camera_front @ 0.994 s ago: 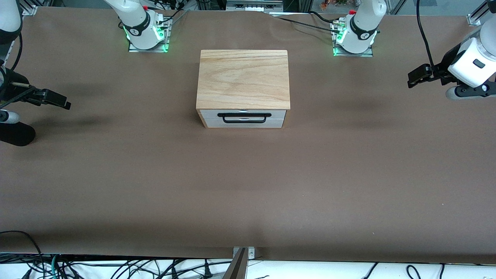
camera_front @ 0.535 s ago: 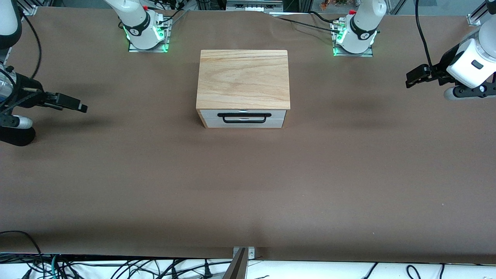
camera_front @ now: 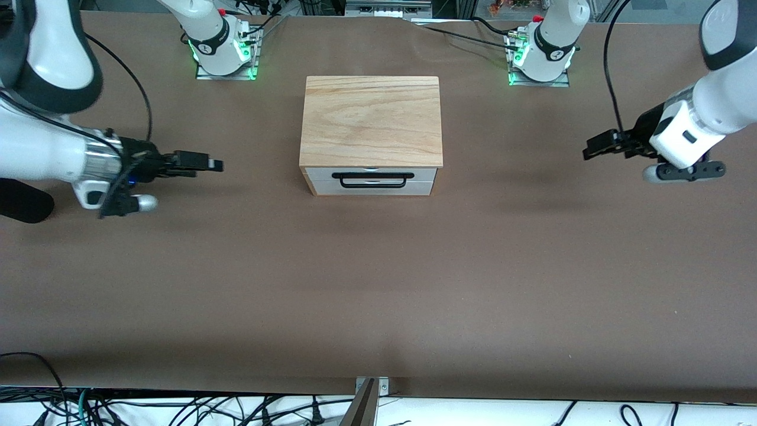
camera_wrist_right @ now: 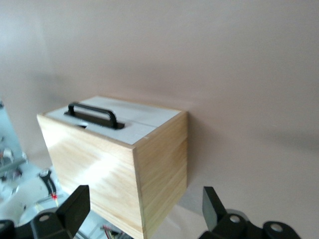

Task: Pull top drawer with both arms simultaneously
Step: 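Move the left gripper and the right gripper toward the drawer handle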

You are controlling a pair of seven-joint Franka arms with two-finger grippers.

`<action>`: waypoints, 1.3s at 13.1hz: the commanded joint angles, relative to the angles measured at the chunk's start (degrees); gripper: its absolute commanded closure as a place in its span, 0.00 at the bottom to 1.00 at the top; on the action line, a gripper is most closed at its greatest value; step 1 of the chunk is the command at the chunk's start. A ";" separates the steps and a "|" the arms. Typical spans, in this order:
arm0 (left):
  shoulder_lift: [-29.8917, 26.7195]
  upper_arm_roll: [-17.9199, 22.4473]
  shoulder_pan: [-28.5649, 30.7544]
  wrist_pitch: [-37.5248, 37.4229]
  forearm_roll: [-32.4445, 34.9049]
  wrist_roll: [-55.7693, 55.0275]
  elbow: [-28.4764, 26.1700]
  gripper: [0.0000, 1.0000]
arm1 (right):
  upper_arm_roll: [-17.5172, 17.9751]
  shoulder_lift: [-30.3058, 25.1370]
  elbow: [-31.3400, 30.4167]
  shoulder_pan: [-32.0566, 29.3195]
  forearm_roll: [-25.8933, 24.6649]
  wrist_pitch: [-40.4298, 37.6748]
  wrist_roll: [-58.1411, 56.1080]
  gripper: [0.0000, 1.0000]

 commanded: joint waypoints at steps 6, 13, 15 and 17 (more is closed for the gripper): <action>11.01 -0.86 -0.56 11.69 -19.47 17.26 -4.05 0.00 | 0.76 14.19 -5.90 4.39 34.07 7.95 -29.37 0.00; 25.08 -0.86 -7.85 15.04 -58.04 41.25 -4.05 0.00 | 0.76 22.99 -10.29 12.04 56.52 9.11 -55.83 0.14; 28.77 -0.86 -10.48 14.69 -70.41 49.86 -4.05 0.00 | 0.85 23.00 -12.22 12.57 58.18 8.93 -58.65 0.21; 31.50 -1.64 -12.77 14.34 -80.63 57.16 -4.14 0.00 | 0.85 23.00 -13.28 12.57 58.89 7.45 -59.81 0.36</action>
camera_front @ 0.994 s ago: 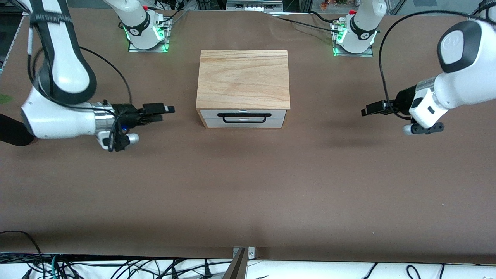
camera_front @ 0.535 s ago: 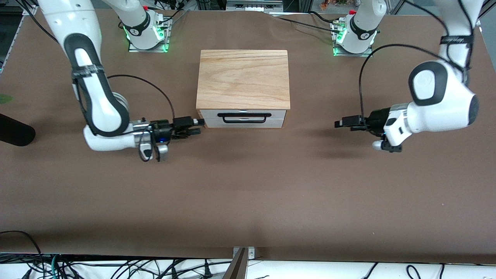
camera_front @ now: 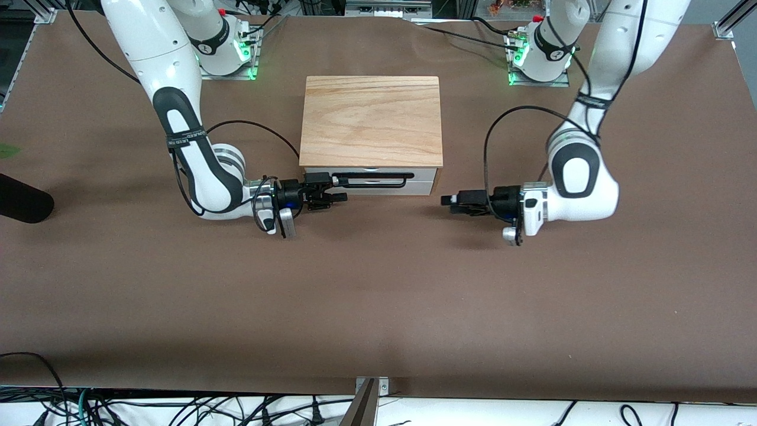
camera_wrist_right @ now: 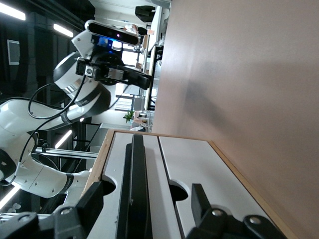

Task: Pull top drawer with both arms simultaneously
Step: 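Move the left gripper and the right gripper toward the drawer handle, then close the left gripper and the right gripper on the black handle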

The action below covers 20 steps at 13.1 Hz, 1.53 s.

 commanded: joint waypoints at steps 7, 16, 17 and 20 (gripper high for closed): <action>3.10 -8.14 -1.95 -0.59 -10.86 14.82 -1.60 0.08 | -0.07 -0.77 -2.89 -0.28 4.82 -6.13 -1.60 0.84; 4.68 -7.97 -1.95 -0.33 -10.42 24.76 -3.89 0.18 | -0.25 -0.15 -2.36 -0.89 5.00 -6.74 -1.77 1.00; 4.94 -7.97 -1.95 -0.33 -10.42 26.25 -3.89 0.29 | -0.25 -0.15 -2.36 -0.98 5.00 -7.01 -1.77 1.00; 4.95 -7.97 -1.87 -0.33 -10.68 26.97 -4.42 0.45 | -0.25 -0.15 -2.36 -1.33 5.00 -7.01 -1.86 1.00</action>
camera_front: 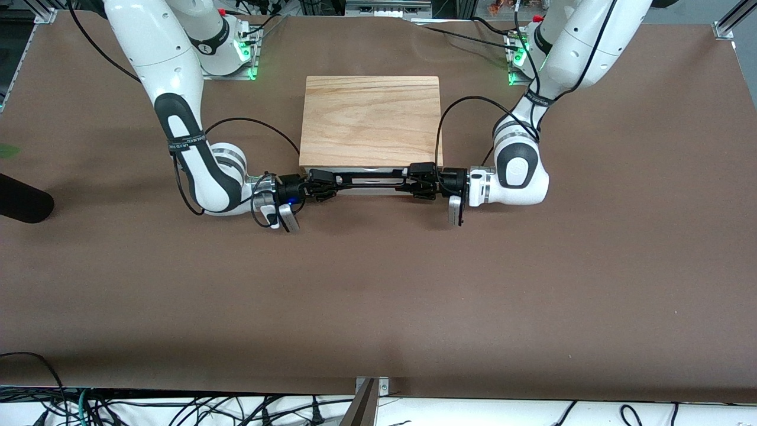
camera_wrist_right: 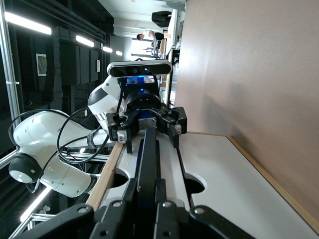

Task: Pull top drawer with both arms simultaneously
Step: 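Close the left gripper and the right gripper on the black handle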

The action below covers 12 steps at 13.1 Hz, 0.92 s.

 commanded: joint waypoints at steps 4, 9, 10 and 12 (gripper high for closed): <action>0.18 -0.05 0.52 -0.53 -1.61 3.00 -2.32 0.44 | -0.07 -0.89 -0.40 -1.17 1.50 -2.27 -1.57 1.00; 1.58 -0.13 0.52 -1.84 -2.84 3.17 -2.94 0.51 | -0.07 -0.89 -0.23 -1.17 1.58 -2.27 -1.57 1.00; 1.76 -0.13 0.52 -2.11 -2.85 3.61 -2.94 0.52 | -0.07 -0.89 -0.22 -1.09 1.58 -2.27 -1.57 1.00; 1.76 -0.13 0.52 -2.20 -2.85 4.23 -2.94 0.68 | -0.07 -0.89 -0.05 -1.17 1.58 -2.27 -1.57 1.00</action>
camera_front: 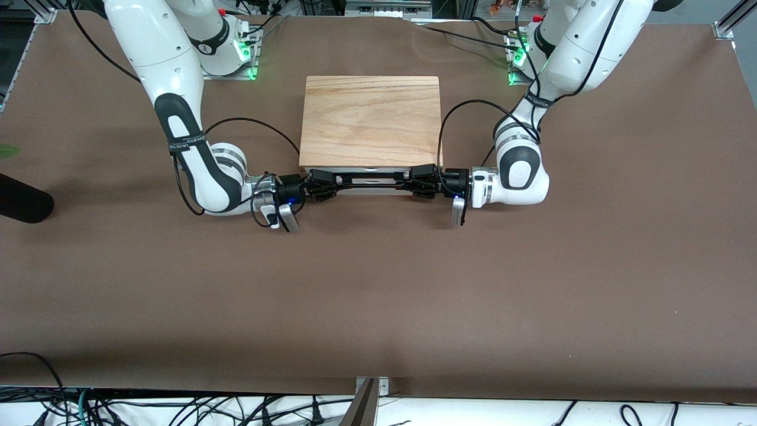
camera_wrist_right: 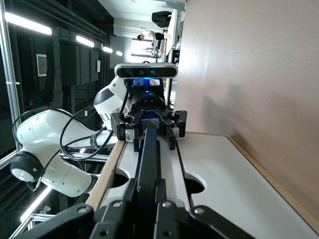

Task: Pull top drawer with both arms simultaneously
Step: 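Close the left gripper and the right gripper on the black handle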

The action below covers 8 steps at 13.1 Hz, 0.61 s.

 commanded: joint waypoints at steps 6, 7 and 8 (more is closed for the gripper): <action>1.19 -0.19 -0.34 0.35 -0.37 4.82 -2.50 1.00 | -0.06 -0.94 0.30 -1.18 1.78 -2.24 -1.48 1.00; 1.19 -0.19 -0.34 0.44 -0.37 4.73 -2.50 1.00 | -0.15 -0.94 0.30 -1.18 1.78 -2.33 -1.48 1.00; 1.62 -0.10 -0.34 0.53 -0.37 4.38 -2.41 1.00 | -0.15 -0.94 0.30 -1.27 1.78 -2.25 -1.48 1.00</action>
